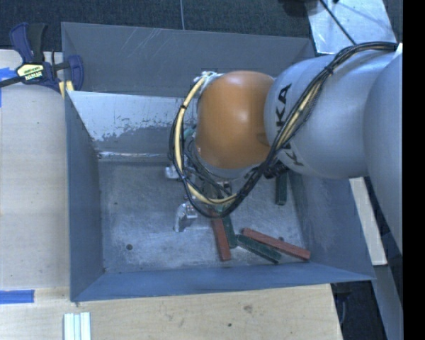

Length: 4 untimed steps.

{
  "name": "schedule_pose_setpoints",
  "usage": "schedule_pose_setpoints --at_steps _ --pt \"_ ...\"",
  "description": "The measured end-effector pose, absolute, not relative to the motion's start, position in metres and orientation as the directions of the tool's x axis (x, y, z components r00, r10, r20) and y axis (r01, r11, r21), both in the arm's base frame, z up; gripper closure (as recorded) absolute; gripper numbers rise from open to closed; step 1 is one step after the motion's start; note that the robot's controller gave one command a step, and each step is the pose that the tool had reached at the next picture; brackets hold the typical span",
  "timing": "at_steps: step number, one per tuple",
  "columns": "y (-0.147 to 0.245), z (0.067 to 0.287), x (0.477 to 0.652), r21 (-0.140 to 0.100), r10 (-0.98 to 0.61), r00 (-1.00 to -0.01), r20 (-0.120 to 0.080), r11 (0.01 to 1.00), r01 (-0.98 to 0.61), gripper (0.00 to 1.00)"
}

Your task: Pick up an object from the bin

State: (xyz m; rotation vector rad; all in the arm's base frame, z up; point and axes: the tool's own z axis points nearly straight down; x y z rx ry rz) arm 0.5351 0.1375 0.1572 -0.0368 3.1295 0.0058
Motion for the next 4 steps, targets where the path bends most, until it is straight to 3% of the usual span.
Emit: schedule_pose_setpoints --at_steps 1,2,4 --pt "0.092 0.106 0.584 0.001 -0.143 -0.99 -0.008 0.99 -0.143 0.0" --pt "0.07 0.086 0.603 -0.003 -0.156 -0.988 -0.001 0.988 -0.156 0.0" --pt "0.069 0.088 0.589 0.002 -0.16 -0.987 -0.006 0.987 -0.16 0.0"
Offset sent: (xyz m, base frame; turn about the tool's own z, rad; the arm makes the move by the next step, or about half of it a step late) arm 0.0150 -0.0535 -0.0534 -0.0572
